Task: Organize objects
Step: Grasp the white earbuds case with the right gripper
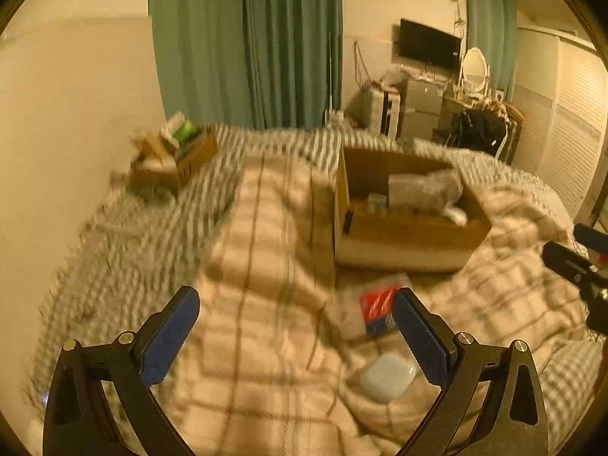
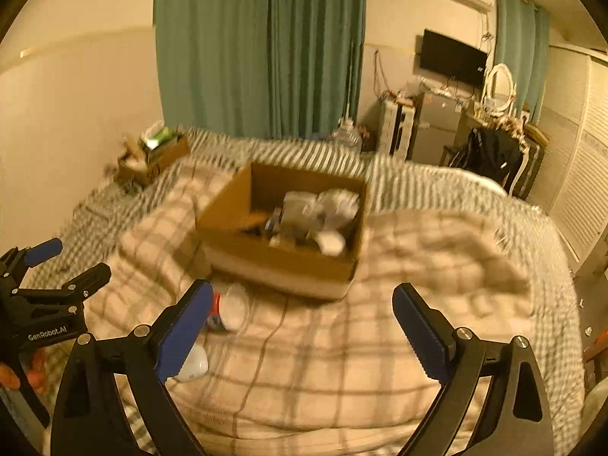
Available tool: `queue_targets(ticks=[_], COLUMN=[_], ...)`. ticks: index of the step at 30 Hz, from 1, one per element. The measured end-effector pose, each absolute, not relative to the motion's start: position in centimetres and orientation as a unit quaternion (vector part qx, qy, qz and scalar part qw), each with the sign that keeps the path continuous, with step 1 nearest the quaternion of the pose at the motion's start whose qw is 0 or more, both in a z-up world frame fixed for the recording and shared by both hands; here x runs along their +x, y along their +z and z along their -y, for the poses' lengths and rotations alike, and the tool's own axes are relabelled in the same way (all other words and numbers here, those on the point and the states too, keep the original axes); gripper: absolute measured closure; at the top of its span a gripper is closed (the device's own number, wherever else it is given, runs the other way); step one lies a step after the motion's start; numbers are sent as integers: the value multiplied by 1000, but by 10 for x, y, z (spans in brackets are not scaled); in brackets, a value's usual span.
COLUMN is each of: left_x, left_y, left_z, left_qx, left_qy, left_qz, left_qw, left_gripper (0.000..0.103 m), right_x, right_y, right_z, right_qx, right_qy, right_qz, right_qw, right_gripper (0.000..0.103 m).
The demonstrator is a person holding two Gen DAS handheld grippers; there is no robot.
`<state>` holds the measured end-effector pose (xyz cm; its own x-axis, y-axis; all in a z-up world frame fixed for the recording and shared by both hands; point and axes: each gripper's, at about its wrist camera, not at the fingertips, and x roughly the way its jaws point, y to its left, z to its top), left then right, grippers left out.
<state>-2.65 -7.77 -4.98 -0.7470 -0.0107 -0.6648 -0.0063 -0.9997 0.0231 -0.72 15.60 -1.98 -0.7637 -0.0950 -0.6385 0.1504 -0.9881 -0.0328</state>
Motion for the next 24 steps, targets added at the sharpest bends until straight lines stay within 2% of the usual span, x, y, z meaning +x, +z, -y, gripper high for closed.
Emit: queue_targets(ticks=[7,9,11,19,24], left_x=[-37,-38,-41,-43,-44], left_y=[-96,-100,-105,-110,-112], left_z=[78,81,86,97,99], left_qx=[411,419,429,440,443], left_qy=[-911,-907,-903,-898,-896], left_qz=[37,38,32,14,11], left_qw=[4,15,15,26,29], left_gripper=[0,0,0,0,0], right_x=[-16,-18,-21,-24,-27], right_y=[-96,-106,-115,-144,-162], right_z=[-117,-109,-101,-63,-54], right_qx=[407,418,431,467,487], right_qy=[-902,-894,-885,-852,-837], right_qz=[-83,-92,-94,-119,-126], right_qw=[117,131,148,207,215], right_gripper=[8,8,14,15,42])
